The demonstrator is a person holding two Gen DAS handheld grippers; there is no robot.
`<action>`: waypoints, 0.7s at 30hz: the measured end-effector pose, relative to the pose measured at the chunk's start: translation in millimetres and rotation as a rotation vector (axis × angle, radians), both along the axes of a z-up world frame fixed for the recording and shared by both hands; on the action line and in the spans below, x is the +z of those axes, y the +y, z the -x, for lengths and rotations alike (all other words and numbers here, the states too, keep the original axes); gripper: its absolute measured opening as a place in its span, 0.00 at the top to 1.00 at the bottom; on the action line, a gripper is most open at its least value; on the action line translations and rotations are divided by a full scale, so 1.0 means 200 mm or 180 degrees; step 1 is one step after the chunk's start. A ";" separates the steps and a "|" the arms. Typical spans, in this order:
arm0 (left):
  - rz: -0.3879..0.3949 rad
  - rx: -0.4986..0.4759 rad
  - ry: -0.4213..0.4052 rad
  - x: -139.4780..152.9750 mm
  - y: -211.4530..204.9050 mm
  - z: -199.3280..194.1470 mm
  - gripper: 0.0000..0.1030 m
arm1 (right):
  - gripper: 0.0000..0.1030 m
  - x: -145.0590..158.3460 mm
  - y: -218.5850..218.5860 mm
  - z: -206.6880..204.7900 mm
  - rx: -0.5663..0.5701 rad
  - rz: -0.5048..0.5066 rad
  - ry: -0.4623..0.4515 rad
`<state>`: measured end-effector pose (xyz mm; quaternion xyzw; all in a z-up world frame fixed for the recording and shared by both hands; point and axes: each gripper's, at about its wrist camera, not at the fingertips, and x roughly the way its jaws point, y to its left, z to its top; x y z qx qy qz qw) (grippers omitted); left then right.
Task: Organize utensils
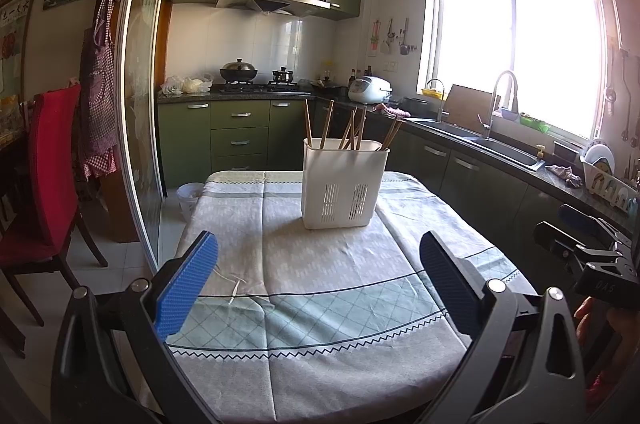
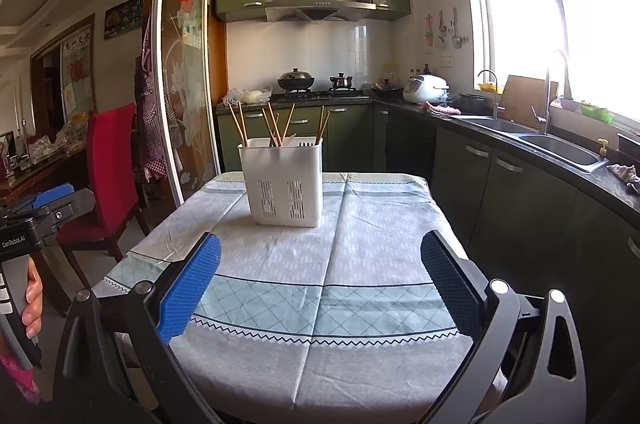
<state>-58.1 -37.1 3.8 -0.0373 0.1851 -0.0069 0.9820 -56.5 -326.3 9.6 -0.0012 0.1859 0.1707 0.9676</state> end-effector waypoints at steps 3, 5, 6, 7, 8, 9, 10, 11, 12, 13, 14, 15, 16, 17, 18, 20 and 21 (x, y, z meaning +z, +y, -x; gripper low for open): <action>0.0009 -0.0003 0.0001 0.00 0.00 0.00 0.07 | 0.04 0.00 0.00 0.00 0.0004 0.0000 0.0003; 0.0003 0.0006 -0.0005 0.00 0.00 0.00 0.07 | 0.04 0.00 0.00 0.00 0.0005 0.0001 0.0005; 0.0000 0.0007 -0.0005 0.00 0.00 0.00 0.07 | 0.04 0.00 0.00 0.00 0.0006 0.0000 0.0003; 0.0001 0.0004 -0.0003 0.00 0.00 0.00 0.07 | 0.04 0.00 0.00 0.00 0.0006 -0.0001 0.0003; 0.0004 0.0004 -0.0004 0.00 0.00 0.00 0.07 | 0.04 0.00 0.00 0.00 0.0007 0.0000 0.0003; 0.0005 0.0008 -0.0007 0.00 0.00 0.00 0.07 | 0.04 0.00 0.01 0.00 0.0006 0.0001 0.0002; 0.0003 0.0009 -0.0008 0.00 0.00 0.00 0.07 | 0.04 0.00 0.01 0.00 0.0005 0.0001 0.0002; 0.0003 0.0010 -0.0010 0.00 0.00 0.00 0.07 | 0.04 0.00 0.01 0.00 0.0007 -0.0001 0.0003; 0.0005 0.0009 -0.0011 0.00 0.00 0.00 0.07 | 0.04 0.00 0.01 0.00 0.0009 -0.0003 0.0002; 0.0001 0.0008 -0.0007 0.00 0.00 0.00 0.07 | 0.04 0.00 0.01 0.00 0.0010 -0.0001 0.0002; -0.0007 0.0010 0.0002 0.00 0.00 0.00 0.07 | 0.04 0.00 0.01 0.00 0.0010 0.0001 0.0003; -0.0005 0.0011 0.0006 0.00 0.00 0.00 0.07 | 0.04 0.00 0.01 0.00 0.0008 0.0002 0.0002; -0.0002 0.0011 0.0012 -0.01 0.00 0.00 0.07 | 0.04 0.00 0.01 0.00 0.0007 0.0002 0.0003; 0.0005 0.0006 0.0016 -0.01 0.00 0.00 0.07 | 0.04 0.00 0.01 0.00 0.0008 0.0001 0.0004; 0.0012 0.0007 0.0016 -0.01 0.01 0.01 0.07 | 0.04 -0.01 0.01 0.00 0.0013 -0.0002 0.0004; 0.0007 0.0017 0.0010 -0.01 0.01 0.00 0.07 | 0.04 -0.01 0.00 0.00 0.0012 0.0005 0.0003; 0.0000 0.0036 0.0023 -0.01 0.01 0.00 0.07 | 0.04 -0.01 0.01 0.00 0.0011 0.0008 0.0002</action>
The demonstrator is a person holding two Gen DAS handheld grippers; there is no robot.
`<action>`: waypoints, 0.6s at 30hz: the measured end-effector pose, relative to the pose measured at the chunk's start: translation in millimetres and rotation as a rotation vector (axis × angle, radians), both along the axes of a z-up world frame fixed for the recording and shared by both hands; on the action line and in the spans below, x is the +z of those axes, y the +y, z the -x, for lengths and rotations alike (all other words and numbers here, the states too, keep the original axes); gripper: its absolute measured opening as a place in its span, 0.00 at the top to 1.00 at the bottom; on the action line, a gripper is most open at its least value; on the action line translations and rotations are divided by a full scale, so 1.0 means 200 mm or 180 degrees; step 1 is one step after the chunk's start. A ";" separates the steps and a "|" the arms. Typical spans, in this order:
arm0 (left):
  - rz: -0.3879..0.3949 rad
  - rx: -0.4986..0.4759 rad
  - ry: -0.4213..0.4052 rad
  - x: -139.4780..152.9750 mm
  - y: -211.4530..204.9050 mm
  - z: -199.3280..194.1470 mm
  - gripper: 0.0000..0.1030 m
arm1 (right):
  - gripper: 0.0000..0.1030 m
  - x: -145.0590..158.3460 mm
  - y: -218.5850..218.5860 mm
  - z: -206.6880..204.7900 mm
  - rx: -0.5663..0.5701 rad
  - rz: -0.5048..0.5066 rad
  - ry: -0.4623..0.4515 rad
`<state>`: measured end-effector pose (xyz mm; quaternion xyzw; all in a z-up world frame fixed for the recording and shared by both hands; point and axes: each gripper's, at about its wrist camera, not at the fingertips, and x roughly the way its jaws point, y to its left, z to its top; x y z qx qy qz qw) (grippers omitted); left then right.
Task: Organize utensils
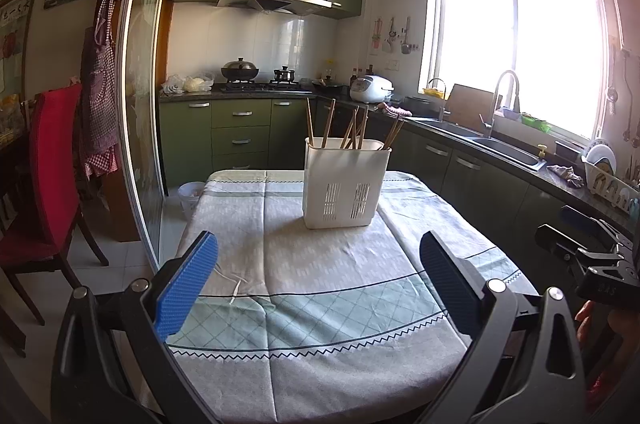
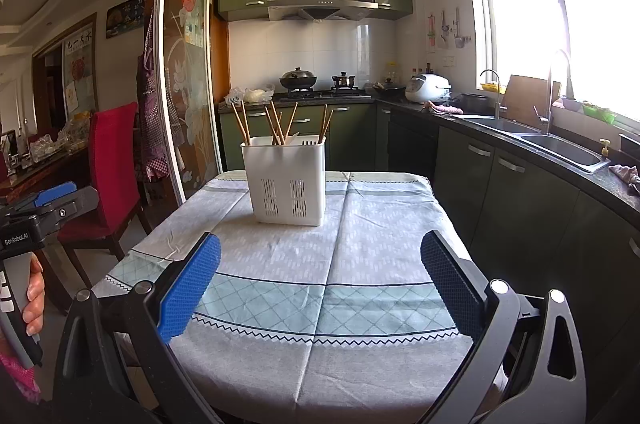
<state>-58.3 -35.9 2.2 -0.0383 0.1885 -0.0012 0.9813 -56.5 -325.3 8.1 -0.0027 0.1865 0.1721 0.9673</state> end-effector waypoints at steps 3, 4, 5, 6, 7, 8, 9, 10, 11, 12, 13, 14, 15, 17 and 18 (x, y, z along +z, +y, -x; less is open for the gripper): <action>0.0024 0.0034 0.0014 0.00 0.01 -0.01 0.07 | 0.04 0.00 0.00 0.00 0.0006 -0.0006 0.0003; 0.0034 0.0036 0.0020 0.00 0.01 -0.01 0.07 | 0.04 0.00 0.00 0.00 0.0005 -0.0003 0.0002; 0.0046 0.0032 0.0023 0.01 0.01 -0.01 0.07 | 0.04 0.00 0.00 0.00 0.0008 0.0000 0.0002; 0.0061 0.0034 0.0037 0.01 0.02 -0.02 0.07 | 0.04 0.00 0.00 0.00 0.0008 0.0005 0.0003; 0.0074 0.0041 0.0054 0.01 0.02 -0.02 0.07 | 0.04 -0.01 0.00 0.00 0.0012 0.0005 0.0002; 0.0089 0.0049 0.0070 0.01 0.03 -0.03 0.07 | 0.04 -0.01 0.00 0.00 0.0014 0.0005 0.0003; 0.0108 0.0041 0.0077 0.01 0.03 -0.03 0.07 | 0.04 -0.01 0.00 0.00 0.0016 0.0005 0.0004; 0.0125 0.0024 0.0073 0.01 0.04 -0.03 0.07 | 0.04 -0.01 0.00 0.00 0.0014 0.0007 0.0002; 0.0137 0.0016 0.0073 0.00 0.04 -0.04 0.07 | 0.04 -0.01 0.00 0.00 0.0015 0.0006 0.0002; 0.0136 0.0024 0.0082 0.00 0.04 -0.04 0.07 | 0.04 -0.01 0.00 0.00 0.0015 0.0006 0.0004; 0.0127 0.0038 0.0097 0.00 0.04 -0.05 0.07 | 0.04 -0.01 0.00 0.00 0.0015 0.0007 0.0004; 0.0126 0.0037 0.0108 0.00 0.04 -0.05 0.07 | 0.04 -0.01 0.00 0.00 0.0015 0.0009 0.0006; 0.0138 0.0033 0.0114 0.00 0.05 -0.05 0.07 | 0.04 -0.01 0.00 0.00 0.0019 0.0008 0.0007; 0.0169 0.0024 0.0125 0.00 0.06 -0.06 0.07 | 0.04 -0.01 0.00 0.00 0.0021 0.0010 0.0008; 0.0173 0.0023 0.0133 0.00 0.06 -0.06 0.07 | 0.04 -0.01 0.00 0.00 0.0023 0.0013 0.0009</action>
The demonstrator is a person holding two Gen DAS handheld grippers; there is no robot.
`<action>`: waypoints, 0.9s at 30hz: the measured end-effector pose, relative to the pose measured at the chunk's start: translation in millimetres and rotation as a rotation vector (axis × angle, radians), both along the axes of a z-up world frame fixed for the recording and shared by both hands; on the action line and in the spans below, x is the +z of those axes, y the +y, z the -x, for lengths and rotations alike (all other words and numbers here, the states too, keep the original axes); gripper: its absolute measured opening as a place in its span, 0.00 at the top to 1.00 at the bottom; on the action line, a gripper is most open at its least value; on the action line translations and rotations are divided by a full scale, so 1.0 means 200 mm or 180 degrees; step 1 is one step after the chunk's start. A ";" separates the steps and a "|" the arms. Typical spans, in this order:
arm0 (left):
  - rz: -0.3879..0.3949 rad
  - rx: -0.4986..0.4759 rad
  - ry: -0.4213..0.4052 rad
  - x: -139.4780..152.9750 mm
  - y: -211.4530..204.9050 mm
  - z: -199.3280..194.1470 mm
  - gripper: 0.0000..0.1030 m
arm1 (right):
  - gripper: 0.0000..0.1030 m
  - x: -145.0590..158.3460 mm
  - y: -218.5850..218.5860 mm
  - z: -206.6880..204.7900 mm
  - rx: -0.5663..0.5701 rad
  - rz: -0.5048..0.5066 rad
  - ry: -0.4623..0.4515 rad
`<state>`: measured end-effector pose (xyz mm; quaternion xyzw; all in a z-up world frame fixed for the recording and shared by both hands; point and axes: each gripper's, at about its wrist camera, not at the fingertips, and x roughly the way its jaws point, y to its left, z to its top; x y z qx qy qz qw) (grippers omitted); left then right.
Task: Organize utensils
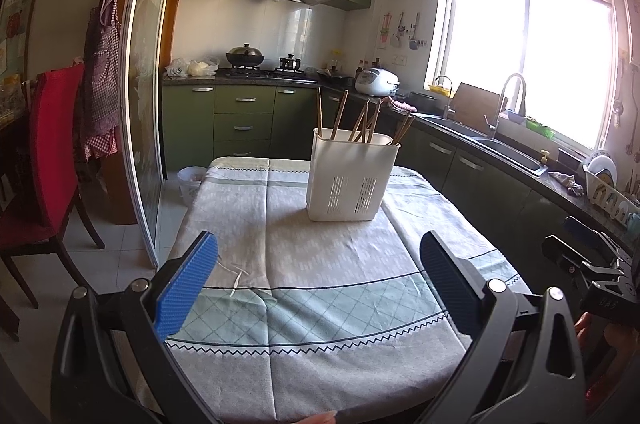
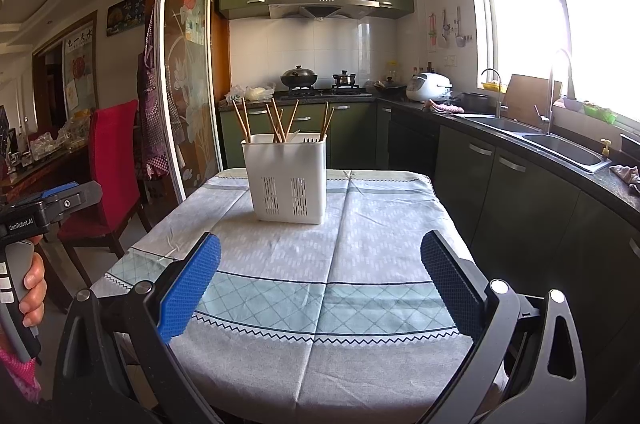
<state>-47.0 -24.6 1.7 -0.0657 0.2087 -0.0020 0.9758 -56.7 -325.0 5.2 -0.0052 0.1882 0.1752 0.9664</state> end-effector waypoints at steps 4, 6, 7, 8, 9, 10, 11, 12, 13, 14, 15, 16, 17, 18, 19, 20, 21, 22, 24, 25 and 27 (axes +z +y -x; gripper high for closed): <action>-0.0006 0.0008 0.0011 0.00 0.00 0.00 0.07 | 0.04 -0.01 0.00 0.00 0.0015 0.0005 0.0006; -0.0013 0.0014 0.0004 0.00 0.00 0.00 0.07 | 0.04 -0.01 0.00 0.00 0.0016 0.0010 0.0007; -0.0029 0.0014 0.0002 0.00 0.00 0.00 0.07 | 0.04 -0.01 -0.01 -0.01 0.0017 0.0005 0.0009; -0.0052 0.0017 0.0003 0.00 -0.01 0.00 0.07 | 0.04 -0.01 0.00 -0.01 0.0018 0.0004 0.0013; -0.0072 0.0020 0.0004 0.00 -0.01 0.00 0.07 | 0.04 -0.01 0.00 -0.01 0.0017 0.0007 0.0014; -0.0086 0.0023 0.0006 0.00 -0.01 0.00 0.07 | 0.04 -0.01 -0.01 -0.01 0.0017 0.0008 0.0015; -0.0090 0.0020 0.0009 0.01 -0.01 0.00 0.07 | 0.04 -0.01 -0.01 -0.01 0.0018 0.0006 0.0016; -0.0079 0.0012 0.0014 0.00 -0.01 0.00 0.07 | 0.04 -0.01 -0.01 -0.01 0.0020 0.0005 0.0017; -0.0062 0.0002 0.0020 0.00 0.00 0.00 0.07 | 0.04 -0.01 -0.01 -0.01 0.0020 0.0007 0.0016; -0.0040 -0.0015 0.0026 0.00 0.00 -0.01 0.07 | 0.04 -0.01 -0.01 -0.01 0.0019 0.0007 0.0015; -0.0021 -0.0033 0.0026 0.00 0.00 -0.01 0.07 | 0.04 -0.01 -0.01 -0.01 0.0018 0.0005 0.0017; -0.0010 -0.0042 0.0028 0.00 0.00 -0.01 0.07 | 0.04 -0.01 -0.01 -0.01 0.0019 0.0006 0.0018; -0.0009 -0.0041 0.0030 0.00 0.01 -0.01 0.07 | 0.04 -0.01 -0.01 -0.01 0.0017 0.0007 0.0017; -0.0012 -0.0046 0.0024 0.00 0.00 -0.01 0.07 | 0.04 -0.01 -0.01 -0.01 0.0016 0.0006 0.0018; -0.0018 -0.0054 0.0023 0.00 0.00 -0.01 0.07 | 0.04 -0.02 -0.01 -0.01 0.0018 0.0004 0.0021; -0.0026 -0.0059 0.0032 0.00 0.00 -0.01 0.07 | 0.04 -0.01 -0.01 -0.01 0.0019 0.0007 0.0021; -0.0029 -0.0070 0.0040 0.00 0.00 -0.01 0.07 | 0.04 -0.02 -0.01 -0.01 0.0019 0.0012 0.0020; -0.0031 -0.0087 0.0043 0.00 0.00 -0.01 0.07 | 0.04 -0.01 -0.01 -0.01 0.0018 0.0011 0.0019; -0.0050 -0.0100 0.0048 -0.01 -0.01 -0.02 0.07 | 0.04 -0.02 -0.01 -0.01 0.0024 0.0013 0.0022; -0.0065 -0.0098 0.0053 -0.01 -0.02 -0.02 0.07 | 0.04 -0.02 -0.01 -0.02 0.0026 0.0018 0.0024; -0.0097 -0.0093 0.0052 -0.01 -0.02 -0.02 0.07 | 0.04 -0.02 -0.01 -0.02 0.0027 0.0014 0.0026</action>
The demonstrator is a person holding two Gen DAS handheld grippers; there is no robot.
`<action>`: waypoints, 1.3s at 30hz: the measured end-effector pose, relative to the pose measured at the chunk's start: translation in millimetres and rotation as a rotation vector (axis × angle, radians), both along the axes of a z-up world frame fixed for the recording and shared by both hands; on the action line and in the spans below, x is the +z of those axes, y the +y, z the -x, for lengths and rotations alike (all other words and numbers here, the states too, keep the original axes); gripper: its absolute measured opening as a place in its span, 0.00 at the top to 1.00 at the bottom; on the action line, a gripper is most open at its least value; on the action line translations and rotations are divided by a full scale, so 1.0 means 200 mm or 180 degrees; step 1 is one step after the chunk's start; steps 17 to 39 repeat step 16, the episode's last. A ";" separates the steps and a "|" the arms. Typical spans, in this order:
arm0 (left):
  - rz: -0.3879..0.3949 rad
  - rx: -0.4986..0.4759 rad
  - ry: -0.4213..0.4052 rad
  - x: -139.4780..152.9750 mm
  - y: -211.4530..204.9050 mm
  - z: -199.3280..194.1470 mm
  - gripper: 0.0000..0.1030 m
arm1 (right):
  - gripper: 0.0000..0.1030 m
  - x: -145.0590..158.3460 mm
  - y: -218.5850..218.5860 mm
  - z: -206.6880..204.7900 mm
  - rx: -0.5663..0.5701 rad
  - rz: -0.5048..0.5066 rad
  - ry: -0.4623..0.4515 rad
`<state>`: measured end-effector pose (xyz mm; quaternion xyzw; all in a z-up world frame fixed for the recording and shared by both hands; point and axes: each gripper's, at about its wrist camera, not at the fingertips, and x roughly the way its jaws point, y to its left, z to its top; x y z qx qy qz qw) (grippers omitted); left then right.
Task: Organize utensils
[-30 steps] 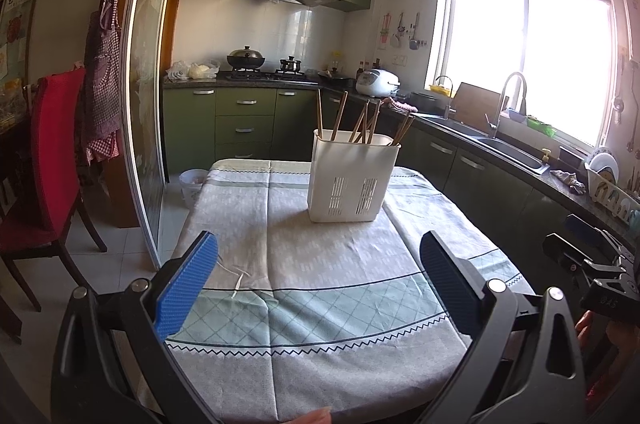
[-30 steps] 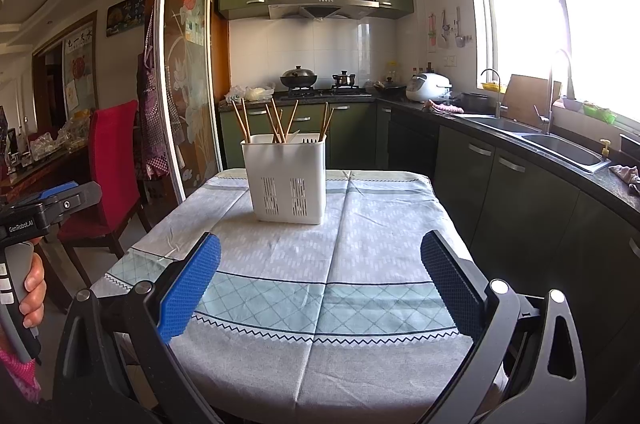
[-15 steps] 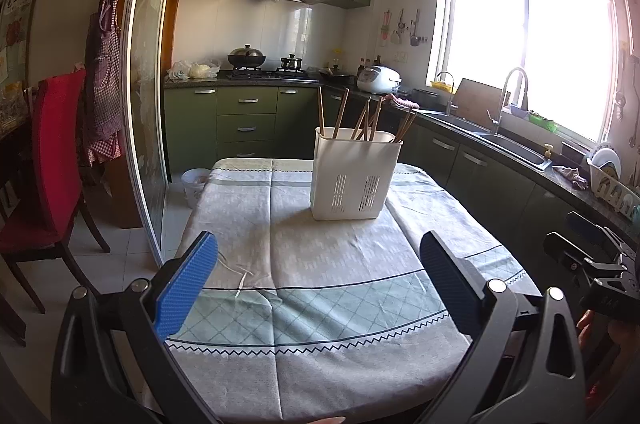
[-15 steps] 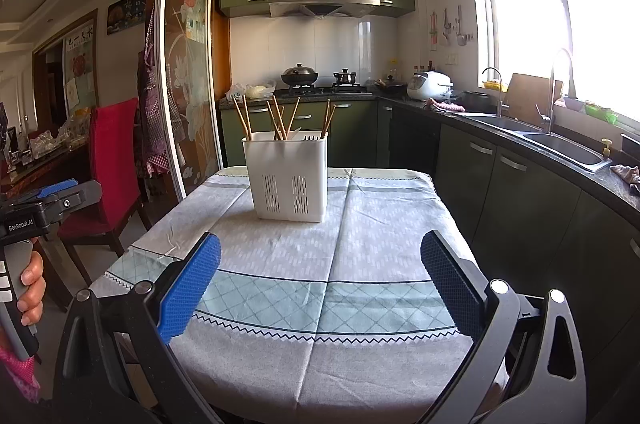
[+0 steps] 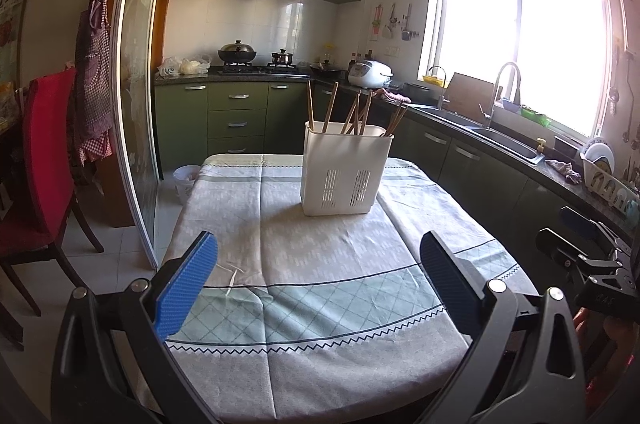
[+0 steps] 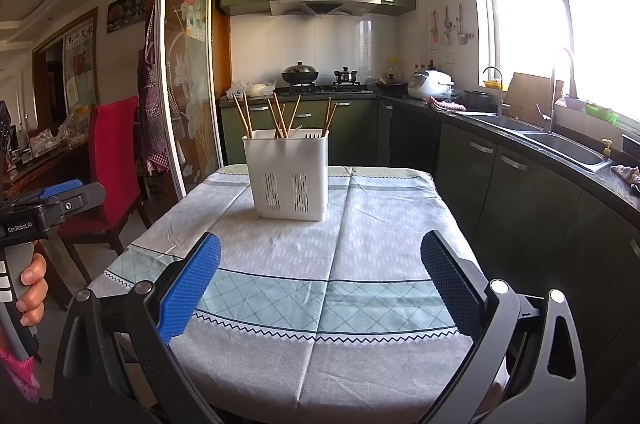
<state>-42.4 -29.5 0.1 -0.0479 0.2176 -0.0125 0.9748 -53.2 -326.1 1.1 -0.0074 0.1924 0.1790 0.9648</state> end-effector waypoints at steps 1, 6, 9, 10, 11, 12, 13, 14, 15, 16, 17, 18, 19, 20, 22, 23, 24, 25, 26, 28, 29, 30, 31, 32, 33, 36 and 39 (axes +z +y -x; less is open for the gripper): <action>-0.0014 0.0004 -0.0013 0.00 0.00 0.00 0.06 | 0.04 0.00 0.00 0.00 0.0001 0.0002 0.0000; -0.0088 0.0035 -0.0007 -0.01 -0.02 -0.01 0.07 | 0.04 -0.01 0.00 -0.01 0.0009 -0.0005 0.0010; -0.0087 0.0004 0.0075 -0.02 -0.02 -0.03 0.07 | 0.04 -0.01 0.00 -0.01 0.0012 -0.0003 0.0013; -0.0057 -0.0028 0.0124 -0.02 -0.01 -0.04 0.07 | 0.04 -0.02 0.00 -0.01 0.0016 0.0000 0.0019; -0.0004 -0.0065 0.0164 -0.03 0.00 -0.05 0.07 | 0.04 -0.02 0.00 -0.01 0.0018 -0.0001 0.0022; 0.0047 -0.0086 0.0183 -0.04 0.01 -0.05 0.07 | 0.04 -0.02 0.00 -0.02 0.0023 0.0000 0.0027; 0.0081 -0.0080 0.0205 -0.05 0.01 -0.06 0.07 | 0.04 -0.02 0.00 -0.02 0.0027 0.0001 0.0032; 0.0092 -0.0057 0.0232 -0.05 0.02 -0.07 0.07 | 0.04 -0.03 0.00 -0.03 0.0030 0.0002 0.0036; 0.0081 -0.0032 0.0253 -0.06 0.02 -0.09 0.07 | 0.04 -0.03 0.00 -0.04 0.0036 0.0003 0.0046; 0.0038 0.0006 0.0268 -0.07 0.02 -0.10 0.07 | 0.04 -0.03 -0.01 -0.05 0.0042 0.0002 0.0062; 0.0038 0.0006 0.0268 -0.07 0.02 -0.10 0.07 | 0.04 -0.03 -0.01 -0.05 0.0042 0.0002 0.0062; 0.0038 0.0006 0.0268 -0.07 0.02 -0.10 0.07 | 0.04 -0.03 -0.01 -0.05 0.0042 0.0002 0.0062; 0.0038 0.0006 0.0268 -0.07 0.02 -0.10 0.07 | 0.04 -0.03 -0.01 -0.05 0.0042 0.0002 0.0062; 0.0038 0.0006 0.0268 -0.07 0.02 -0.10 0.07 | 0.04 -0.03 -0.01 -0.05 0.0042 0.0002 0.0062; 0.0038 0.0006 0.0268 -0.07 0.02 -0.10 0.07 | 0.04 -0.03 -0.01 -0.05 0.0042 0.0002 0.0062; 0.0038 0.0006 0.0268 -0.07 0.02 -0.10 0.07 | 0.04 -0.03 -0.01 -0.05 0.0042 0.0002 0.0062; 0.0038 0.0006 0.0268 -0.07 0.02 -0.10 0.07 | 0.04 -0.03 -0.01 -0.05 0.0042 0.0002 0.0062; 0.0038 0.0006 0.0268 -0.07 0.02 -0.10 0.07 | 0.04 -0.03 -0.01 -0.05 0.0042 0.0002 0.0062; 0.0038 0.0006 0.0268 -0.07 0.02 -0.10 0.07 | 0.04 -0.03 -0.01 -0.05 0.0042 0.0002 0.0062; 0.0038 0.0006 0.0268 -0.07 0.02 -0.10 0.07 | 0.04 -0.03 -0.01 -0.05 0.0042 0.0002 0.0062; 0.0038 0.0006 0.0268 -0.07 0.02 -0.10 0.07 | 0.04 -0.03 -0.01 -0.05 0.0042 0.0002 0.0062; 0.0038 0.0006 0.0268 -0.07 0.02 -0.10 0.07 | 0.04 -0.03 -0.01 -0.05 0.0042 0.0002 0.0062; 0.0038 0.0006 0.0268 -0.07 0.02 -0.10 0.07 | 0.04 -0.03 -0.01 -0.05 0.0042 0.0002 0.0062; 0.0038 0.0006 0.0268 -0.07 0.02 -0.10 0.07 | 0.04 -0.03 -0.01 -0.05 0.0042 0.0002 0.0062; 0.0038 0.0006 0.0268 -0.07 0.02 -0.10 0.07 | 0.04 -0.03 -0.01 -0.05 0.0042 0.0002 0.0062; 0.0038 0.0006 0.0268 -0.07 0.02 -0.10 0.07 | 0.04 -0.03 -0.01 -0.05 0.0042 0.0002 0.0062; 0.0038 0.0006 0.0268 -0.07 0.02 -0.10 0.07 | 0.04 -0.03 -0.01 -0.05 0.0042 0.0002 0.0062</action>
